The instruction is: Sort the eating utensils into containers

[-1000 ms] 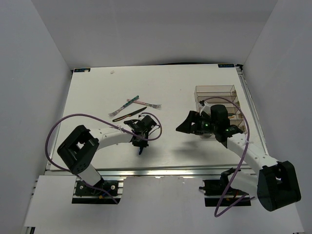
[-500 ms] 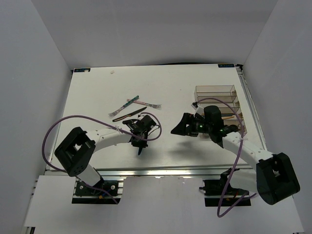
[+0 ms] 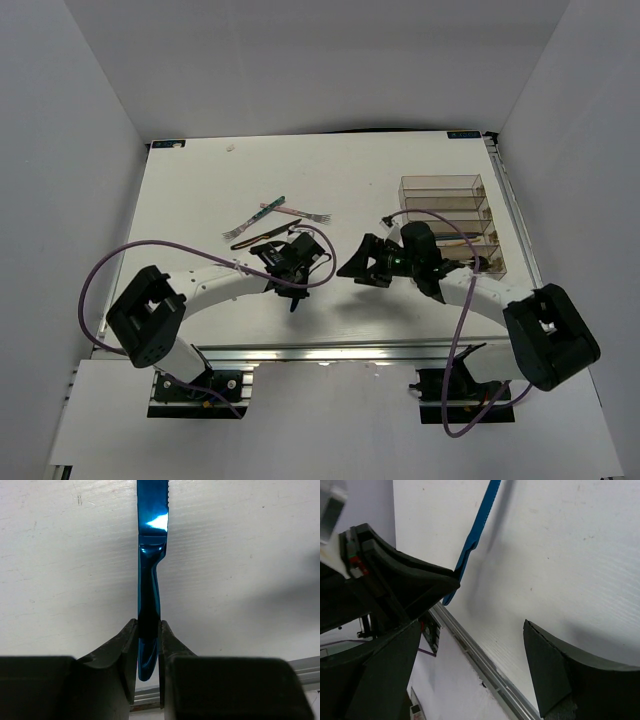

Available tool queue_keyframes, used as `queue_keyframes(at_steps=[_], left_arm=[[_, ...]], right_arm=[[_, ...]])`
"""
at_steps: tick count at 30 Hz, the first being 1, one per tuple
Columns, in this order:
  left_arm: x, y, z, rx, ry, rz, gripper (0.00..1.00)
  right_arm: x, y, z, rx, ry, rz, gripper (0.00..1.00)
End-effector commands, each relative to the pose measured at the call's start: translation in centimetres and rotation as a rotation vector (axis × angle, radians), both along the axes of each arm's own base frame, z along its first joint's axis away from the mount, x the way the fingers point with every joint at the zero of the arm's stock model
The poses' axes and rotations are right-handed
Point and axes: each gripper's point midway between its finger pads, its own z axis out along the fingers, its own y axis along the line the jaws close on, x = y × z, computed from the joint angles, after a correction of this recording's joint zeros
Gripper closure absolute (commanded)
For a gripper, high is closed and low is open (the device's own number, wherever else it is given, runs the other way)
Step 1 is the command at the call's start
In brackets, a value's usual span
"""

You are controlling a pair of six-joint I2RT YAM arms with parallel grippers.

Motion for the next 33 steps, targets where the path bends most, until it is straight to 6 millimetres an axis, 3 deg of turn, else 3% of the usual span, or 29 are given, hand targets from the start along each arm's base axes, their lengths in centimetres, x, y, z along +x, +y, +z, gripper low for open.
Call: queue_keyframes(at_steps=[1,9,15,23,26,27,29,30,33], left_arm=[[0.9,-1.7,2.8,-0.087,-0.075,0.001,1.0],[0.8,-3.2,4.7,-0.149,-0.111,-0.017,1.0],[0.4,-4.2,4.8,-0.181,-0.114,-0.035,1.0],[0.1,-5.7,5.1,-0.229,-0.112,-0.068,1.0],[0.0,-5.8,5.2,-0.232,-0.113,-0.072,1.0],[0.0,-5.8,5.2,-0.231,-0.114,-0.071,1.0],[-0.1,-5.6,5.2,-0.222,-0.11,-0.069,1.0],[0.0,-5.4,5.2,-0.214,-0.116,-0.061,1.0],[0.4,-4.8,5.7,-0.199,-0.144,-0.039,1.0]], right_arm=[[0.3,1.5,0.1,0.065,0.035,-0.035,0.13],[0.4,4.2,-1.3,0.098,0.119,-0.036,0.14],[0.5,6.9,-3.1,0.127,0.221,-0.036,0.14],[1.2,10.8,-3.3,0.183,0.26,-0.009,0.21],[1.7,11.1,-3.5,0.206,0.261,-0.024,0.51],[1.7,11.0,-3.7,0.208,0.269,-0.038,0.75],[1.7,10.9,-3.5,0.219,0.264,-0.038,0.93],[1.7,10.8,-3.5,0.219,0.263,-0.044,1.0],[1.9,10.5,-4.0,0.179,0.25,-0.06,1.0]])
